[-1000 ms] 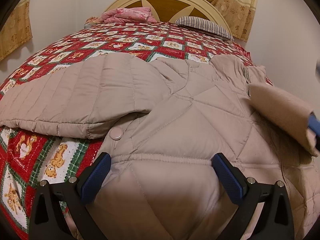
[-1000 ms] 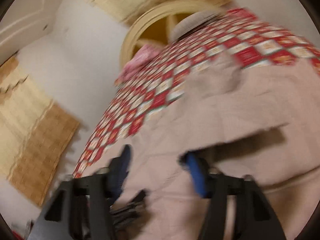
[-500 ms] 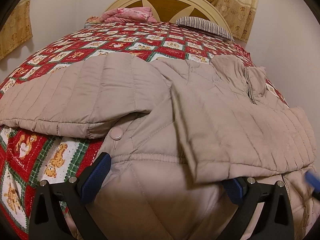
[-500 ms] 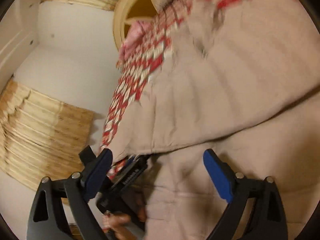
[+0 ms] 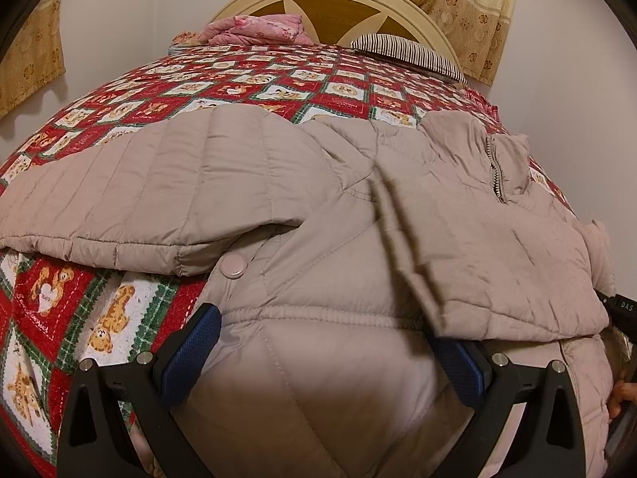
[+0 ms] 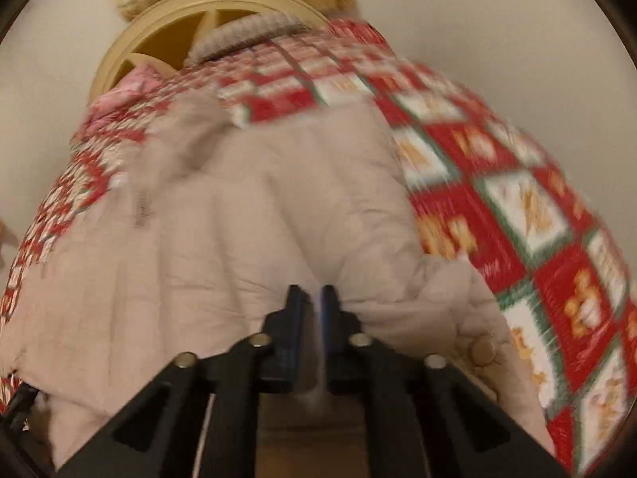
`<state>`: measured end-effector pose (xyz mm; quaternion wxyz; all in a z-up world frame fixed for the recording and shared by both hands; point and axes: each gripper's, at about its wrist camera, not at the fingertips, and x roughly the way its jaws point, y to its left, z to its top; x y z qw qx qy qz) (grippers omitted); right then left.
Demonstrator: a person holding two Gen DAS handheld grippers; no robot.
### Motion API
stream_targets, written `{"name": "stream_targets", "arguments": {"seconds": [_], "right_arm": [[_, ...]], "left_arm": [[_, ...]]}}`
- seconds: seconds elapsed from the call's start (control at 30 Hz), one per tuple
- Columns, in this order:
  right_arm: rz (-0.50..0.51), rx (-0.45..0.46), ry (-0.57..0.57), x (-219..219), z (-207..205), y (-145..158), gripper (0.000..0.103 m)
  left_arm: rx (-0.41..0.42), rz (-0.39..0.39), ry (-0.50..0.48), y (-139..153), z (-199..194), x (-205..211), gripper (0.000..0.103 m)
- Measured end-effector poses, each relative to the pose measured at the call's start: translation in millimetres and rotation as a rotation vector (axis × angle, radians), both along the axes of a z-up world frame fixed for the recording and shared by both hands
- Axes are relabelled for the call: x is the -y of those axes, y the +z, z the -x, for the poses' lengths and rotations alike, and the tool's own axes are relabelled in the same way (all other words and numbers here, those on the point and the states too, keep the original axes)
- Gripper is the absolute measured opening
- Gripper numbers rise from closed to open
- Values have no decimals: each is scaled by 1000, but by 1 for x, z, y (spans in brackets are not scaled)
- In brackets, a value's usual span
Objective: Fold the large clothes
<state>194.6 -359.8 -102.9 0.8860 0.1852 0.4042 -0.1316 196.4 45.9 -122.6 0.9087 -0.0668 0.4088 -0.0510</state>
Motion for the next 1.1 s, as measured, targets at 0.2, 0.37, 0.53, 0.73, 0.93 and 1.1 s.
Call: {"name": "stream_targets", "arguments": {"seconds": [0.2, 0.37, 0.53, 0.73, 0.93, 1.1], "right_arm": [[-53, 48, -78, 12, 14, -3, 0], [29, 148, -43, -11, 56, 36, 32], [37, 220, 99, -57, 64, 54, 58], [13, 111, 158, -79, 36, 10, 60], [-29, 113, 176, -76, 39, 4, 70], [-38, 122, 179, -77, 42, 3, 72]], "left_arm": [[11, 28, 17, 4, 5, -5, 102], [112, -57, 106, 29, 31, -19, 102], [240, -141, 88, 65, 34, 6, 102], [64, -251, 41, 35, -21, 36, 102], [71, -76, 193, 39, -9, -44, 102], [110, -16, 582, 55, 3, -176, 102]]}}
